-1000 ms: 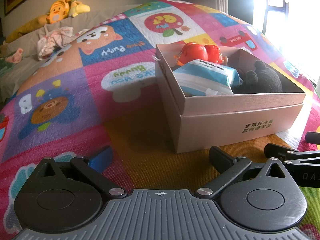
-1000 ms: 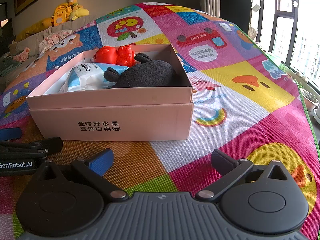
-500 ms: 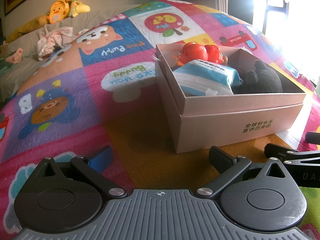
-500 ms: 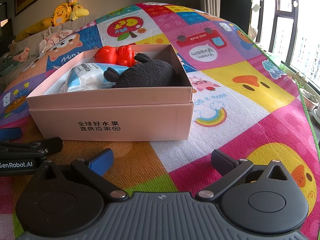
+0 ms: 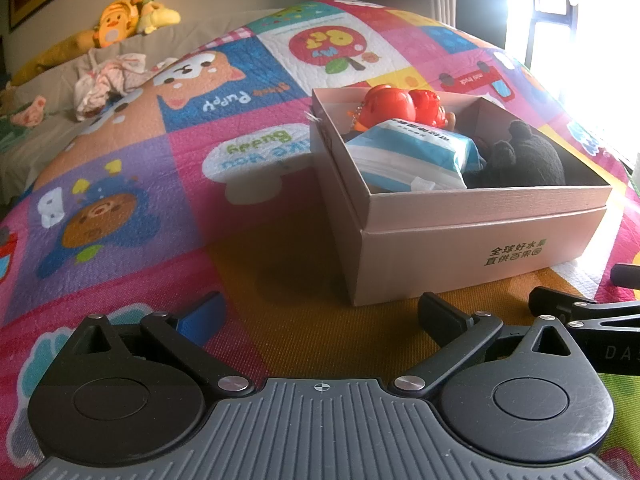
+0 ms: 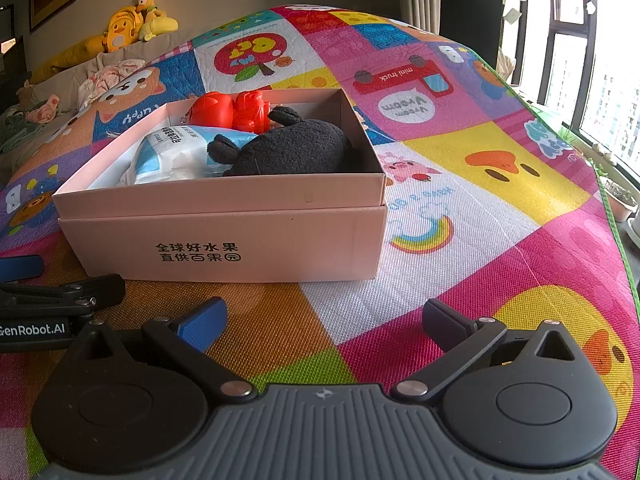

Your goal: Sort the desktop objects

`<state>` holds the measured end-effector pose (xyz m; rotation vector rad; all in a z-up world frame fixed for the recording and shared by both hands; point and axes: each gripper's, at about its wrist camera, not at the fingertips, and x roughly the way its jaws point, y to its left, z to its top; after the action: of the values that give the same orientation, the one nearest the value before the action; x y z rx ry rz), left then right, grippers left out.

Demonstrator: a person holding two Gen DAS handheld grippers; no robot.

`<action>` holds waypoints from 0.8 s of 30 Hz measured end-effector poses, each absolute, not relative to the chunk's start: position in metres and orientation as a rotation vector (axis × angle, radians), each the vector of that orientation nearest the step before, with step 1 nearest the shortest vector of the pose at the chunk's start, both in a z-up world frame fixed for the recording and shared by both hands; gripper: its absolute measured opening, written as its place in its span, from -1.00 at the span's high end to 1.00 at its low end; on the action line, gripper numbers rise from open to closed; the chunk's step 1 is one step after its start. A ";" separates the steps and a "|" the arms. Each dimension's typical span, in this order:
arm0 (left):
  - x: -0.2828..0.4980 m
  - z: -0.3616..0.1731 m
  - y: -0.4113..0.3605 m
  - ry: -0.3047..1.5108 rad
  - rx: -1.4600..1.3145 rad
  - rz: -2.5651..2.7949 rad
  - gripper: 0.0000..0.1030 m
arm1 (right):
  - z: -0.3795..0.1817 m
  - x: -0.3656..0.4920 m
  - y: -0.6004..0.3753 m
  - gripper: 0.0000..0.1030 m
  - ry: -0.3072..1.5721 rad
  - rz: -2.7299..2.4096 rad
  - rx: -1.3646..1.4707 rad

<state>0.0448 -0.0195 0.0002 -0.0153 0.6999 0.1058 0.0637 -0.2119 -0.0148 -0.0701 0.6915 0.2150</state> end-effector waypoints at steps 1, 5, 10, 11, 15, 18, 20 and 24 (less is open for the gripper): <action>0.045 0.000 -0.019 0.700 -0.016 0.106 -1.00 | -0.015 0.064 -0.211 -1.00 0.691 0.215 -0.071; 0.045 0.000 -0.020 0.699 -0.014 0.107 -1.00 | -0.015 0.064 -0.212 -1.00 0.691 0.215 -0.071; 0.045 0.000 -0.020 0.700 -0.015 0.106 -1.00 | -0.015 0.064 -0.213 -1.00 0.691 0.215 -0.071; 0.045 0.000 -0.020 0.700 -0.017 0.105 -1.00 | -0.015 0.064 -0.213 -1.00 0.692 0.215 -0.070; 0.045 0.000 -0.019 0.700 -0.008 0.108 -1.00 | -0.015 0.064 -0.212 -1.00 0.692 0.215 -0.070; 0.045 0.000 -0.023 0.698 -0.010 0.107 -1.00 | -0.015 0.063 -0.212 -1.00 0.691 0.214 -0.072; 0.044 0.000 -0.019 0.697 -0.029 0.100 -1.00 | -0.014 0.064 -0.213 -1.00 0.692 0.215 -0.070; 0.044 0.001 -0.022 0.713 -0.018 0.085 -1.00 | -0.015 0.064 -0.212 -1.00 0.692 0.215 -0.069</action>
<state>0.0436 -0.0222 0.0012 -0.0181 0.7127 0.0854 0.0635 -0.2124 -0.0146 -0.0688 0.6917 0.2153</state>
